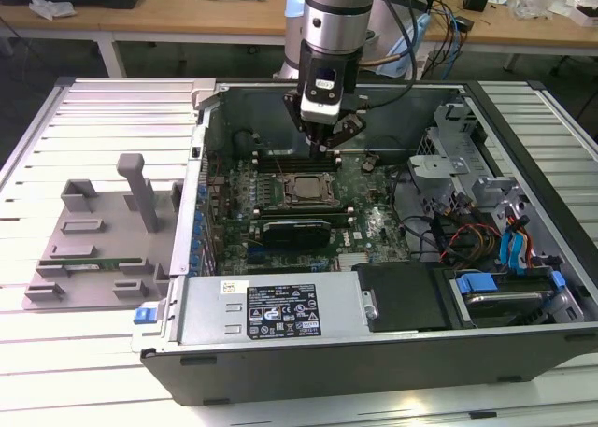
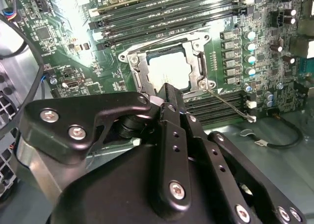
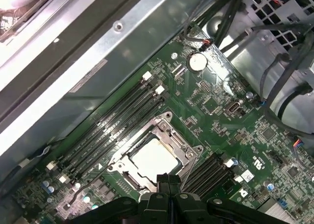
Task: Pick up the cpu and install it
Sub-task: 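Install the first cpu locking lever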
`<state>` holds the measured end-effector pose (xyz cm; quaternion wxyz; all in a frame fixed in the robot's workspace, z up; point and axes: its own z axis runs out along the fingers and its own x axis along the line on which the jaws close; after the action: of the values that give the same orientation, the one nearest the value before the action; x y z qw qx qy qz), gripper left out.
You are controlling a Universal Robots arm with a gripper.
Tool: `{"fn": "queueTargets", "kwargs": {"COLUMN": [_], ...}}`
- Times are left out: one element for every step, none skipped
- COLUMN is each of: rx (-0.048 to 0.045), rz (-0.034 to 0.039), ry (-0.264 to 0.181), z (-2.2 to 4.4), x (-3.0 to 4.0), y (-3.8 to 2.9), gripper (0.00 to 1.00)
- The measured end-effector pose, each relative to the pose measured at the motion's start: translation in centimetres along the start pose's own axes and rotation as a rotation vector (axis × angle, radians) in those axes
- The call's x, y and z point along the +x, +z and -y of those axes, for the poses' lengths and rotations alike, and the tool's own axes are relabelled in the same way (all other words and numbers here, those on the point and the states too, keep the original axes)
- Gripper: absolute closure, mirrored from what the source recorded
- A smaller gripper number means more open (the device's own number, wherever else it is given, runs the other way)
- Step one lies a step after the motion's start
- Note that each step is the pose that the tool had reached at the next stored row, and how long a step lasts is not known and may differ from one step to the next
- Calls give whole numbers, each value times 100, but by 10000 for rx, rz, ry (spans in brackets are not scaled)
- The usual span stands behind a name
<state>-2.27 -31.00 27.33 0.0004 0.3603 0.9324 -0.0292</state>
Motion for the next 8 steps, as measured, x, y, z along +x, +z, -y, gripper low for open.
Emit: {"fn": "queueTargets", "kwargs": {"rx": [-3,-6,-9,-11,-12,-15,-17,-20], "rz": [8,15,23,26,30,38,43,48], "ry": [-161,-280,-440,-493,-556,-704,-801,-889], "z": [0,0,0,0,0,0,0,0], "x": [0,0,0,0,0,0,0,0], "y": [0,0,0,0,0,0,0,0], "gripper": [89,89,89,89,89,89,89,89]}}
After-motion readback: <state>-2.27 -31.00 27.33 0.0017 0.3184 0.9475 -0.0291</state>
